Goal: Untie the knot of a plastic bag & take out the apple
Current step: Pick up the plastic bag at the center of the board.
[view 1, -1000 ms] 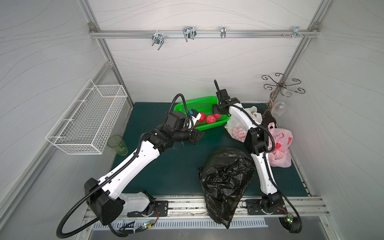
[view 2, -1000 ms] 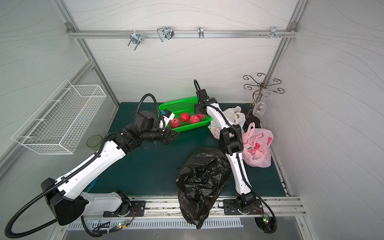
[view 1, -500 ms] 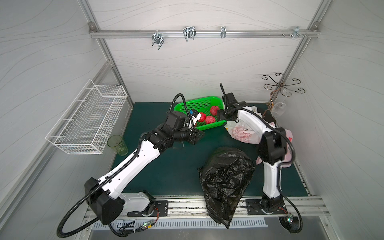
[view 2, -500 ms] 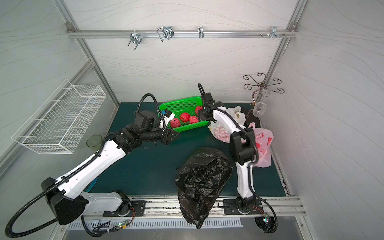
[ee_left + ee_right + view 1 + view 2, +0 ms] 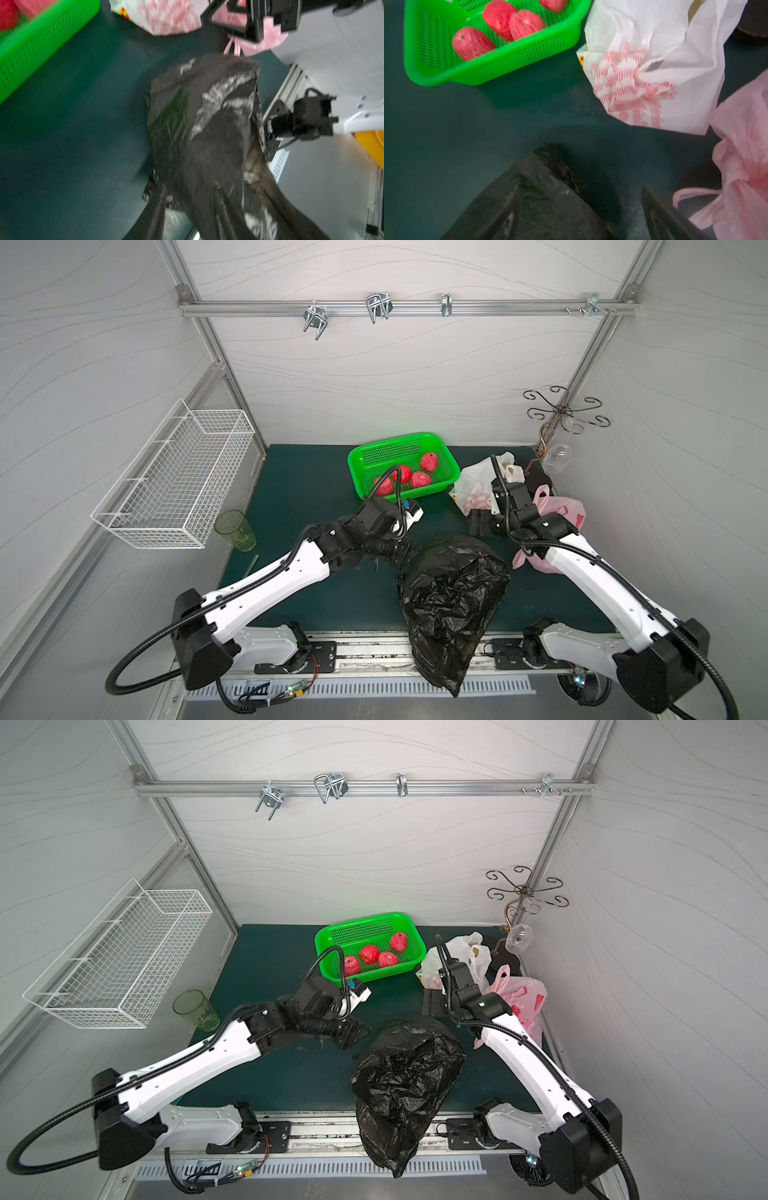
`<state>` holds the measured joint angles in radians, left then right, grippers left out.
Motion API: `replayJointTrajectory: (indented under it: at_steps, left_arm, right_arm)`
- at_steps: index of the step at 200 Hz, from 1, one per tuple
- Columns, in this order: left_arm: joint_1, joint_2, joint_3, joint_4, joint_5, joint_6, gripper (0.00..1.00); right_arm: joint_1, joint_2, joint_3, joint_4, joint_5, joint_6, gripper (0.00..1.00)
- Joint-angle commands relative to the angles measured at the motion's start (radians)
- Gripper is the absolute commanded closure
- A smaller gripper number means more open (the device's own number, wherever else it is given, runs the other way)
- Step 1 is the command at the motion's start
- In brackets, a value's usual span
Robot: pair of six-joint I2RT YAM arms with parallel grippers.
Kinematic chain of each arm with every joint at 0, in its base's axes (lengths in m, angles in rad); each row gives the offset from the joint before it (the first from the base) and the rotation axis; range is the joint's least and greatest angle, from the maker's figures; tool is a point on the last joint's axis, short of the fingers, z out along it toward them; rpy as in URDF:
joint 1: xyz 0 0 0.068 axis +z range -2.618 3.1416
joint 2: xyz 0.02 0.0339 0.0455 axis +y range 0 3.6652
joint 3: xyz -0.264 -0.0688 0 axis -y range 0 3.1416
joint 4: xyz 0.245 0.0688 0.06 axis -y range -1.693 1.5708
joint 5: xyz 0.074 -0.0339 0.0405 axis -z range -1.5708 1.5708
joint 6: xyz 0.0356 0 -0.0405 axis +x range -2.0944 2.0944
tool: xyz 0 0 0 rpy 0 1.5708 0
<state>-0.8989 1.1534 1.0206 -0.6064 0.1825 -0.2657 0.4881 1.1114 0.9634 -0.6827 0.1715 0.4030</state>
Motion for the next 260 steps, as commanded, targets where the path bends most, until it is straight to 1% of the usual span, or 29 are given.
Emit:
replayJointTrajectory:
  at_steps: [1,22,32,46,63,79,88,98,107,129,147,164,181,201,230,260]
  left_arm:
    - [-0.059,-0.13,-0.113,-0.059,-0.097,-0.149,0.64]
    - [-0.17,-0.232,-0.211,-0.079,-0.131,-0.277,0.66]
    - [-0.234,-0.257,-0.27,-0.025,-0.127,-0.341,0.65]
    - [-0.328,-0.259,-0.359,0.102,-0.135,-0.401,0.58]
    - [-0.423,-0.209,-0.453,0.297,-0.131,-0.447,0.56]
    - [-0.479,-0.109,-0.495,0.471,-0.125,-0.477,0.56]
    - [-0.496,-0.04,-0.498,0.553,-0.135,-0.48,0.56]
    - [-0.497,0.044,-0.49,0.638,-0.152,-0.491,0.56]
    - [-0.497,0.112,-0.464,0.678,-0.186,-0.492,0.56]
    - [-0.481,0.239,-0.345,0.661,-0.244,-0.442,0.55]
    - [-0.438,0.301,-0.273,0.651,-0.24,-0.417,0.55]
    - [-0.384,0.326,-0.26,0.697,-0.199,-0.414,0.56]
    - [-0.339,0.347,-0.241,0.726,-0.167,-0.394,0.57]
    - [-0.304,0.387,-0.204,0.729,-0.134,-0.369,0.57]
    - [-0.267,0.449,-0.188,0.766,-0.1,-0.369,0.57]
    - [-0.246,0.516,-0.183,0.813,-0.081,-0.374,0.57]
  right_arm:
    - [-0.006,-0.04,-0.046,0.0,-0.026,0.022,0.08]
    - [-0.003,-0.046,-0.091,0.016,-0.07,0.024,0.08]
    - [0.002,-0.051,-0.117,0.028,-0.1,0.026,0.09]
    - [0.022,-0.07,-0.151,0.041,-0.13,0.032,0.1]
    - [0.058,-0.1,-0.186,0.043,-0.128,0.045,0.1]
    - [0.086,-0.121,-0.212,0.035,-0.125,0.052,0.11]
    - [0.098,-0.133,-0.228,0.035,-0.134,0.055,0.14]
    - [0.118,-0.148,-0.253,0.042,-0.153,0.062,0.16]
    - [0.145,-0.16,-0.279,0.049,-0.158,0.072,0.17]
    - [0.22,-0.197,-0.341,0.041,-0.159,0.121,0.2]
    - [0.309,-0.241,-0.397,0.053,-0.161,0.191,0.24]
    - [0.396,-0.266,-0.433,0.071,-0.156,0.255,0.25]
    - [0.454,-0.283,-0.476,0.122,-0.166,0.307,0.25]
    - [0.468,-0.266,-0.519,0.226,-0.212,0.342,0.26]
    - [0.47,-0.2,-0.526,0.333,-0.268,0.339,0.24]
    - [0.471,-0.228,-0.525,0.395,-0.291,0.325,0.21]
